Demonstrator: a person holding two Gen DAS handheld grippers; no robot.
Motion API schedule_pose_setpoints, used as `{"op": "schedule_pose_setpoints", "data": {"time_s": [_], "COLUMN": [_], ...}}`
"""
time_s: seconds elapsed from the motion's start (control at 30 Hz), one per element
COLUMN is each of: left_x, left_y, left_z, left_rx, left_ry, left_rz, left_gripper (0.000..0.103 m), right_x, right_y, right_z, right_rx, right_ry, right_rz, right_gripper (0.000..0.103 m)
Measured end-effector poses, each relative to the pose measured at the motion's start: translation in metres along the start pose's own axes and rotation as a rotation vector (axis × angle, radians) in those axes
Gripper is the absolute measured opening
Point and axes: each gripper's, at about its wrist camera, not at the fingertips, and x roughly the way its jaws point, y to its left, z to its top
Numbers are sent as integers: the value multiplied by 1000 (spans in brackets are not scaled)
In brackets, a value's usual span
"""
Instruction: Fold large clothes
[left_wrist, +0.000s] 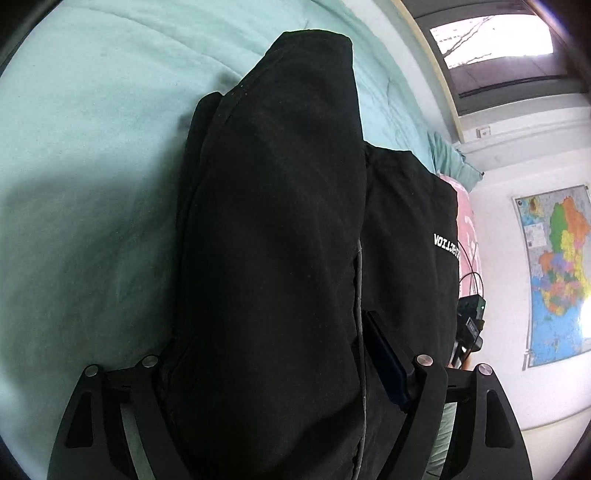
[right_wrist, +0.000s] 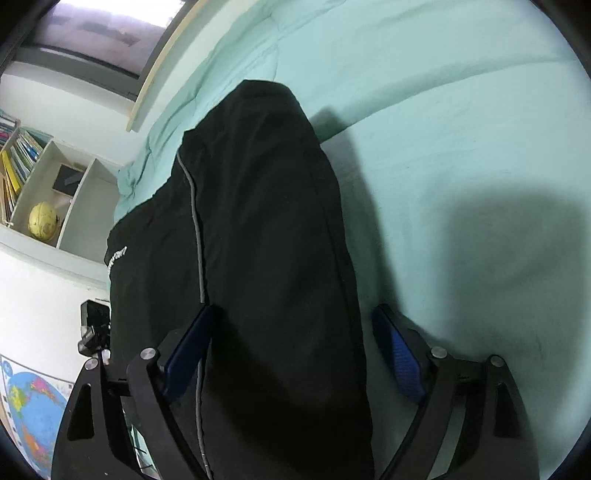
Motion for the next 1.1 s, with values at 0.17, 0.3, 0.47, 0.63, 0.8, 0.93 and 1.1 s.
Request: {"op": "schedule_pose_setpoints", "data": {"time_s": [0.17,0.3,0.47,0.63,0.8,0.93,1.1], "left_x": [-1,10,-4,-50,-108,-143,-151], "left_y": [6,7,-17,-74,-138,-177,-197], "left_z": [-11,-10,-18,-56,-108,-150,-178], "left_rx": [21,-10,31,194,349,440,480], "left_ry": [10,13,-77,-220,-321,-361,-321], "left_rz": [-31,-31,50,73,-88,-121,-143], "left_gripper": [82,82,48,38,38,38,39], "right_x": [-6,-4,13,-15,-73,-109,-156], "right_y": [1,-3,12,56,114,158,215], "right_z": [-15,-12,3,-21,-62,-98,-146], "right_rx": [-73,-59,-32,-150,-255,-317,-373], "right_ry": [88,101,69,-57,-204,-240,-263], "right_rz": [30,78,176,31,-8,-42,-106], "right_gripper": [90,99,65,39,27,24,16]}}
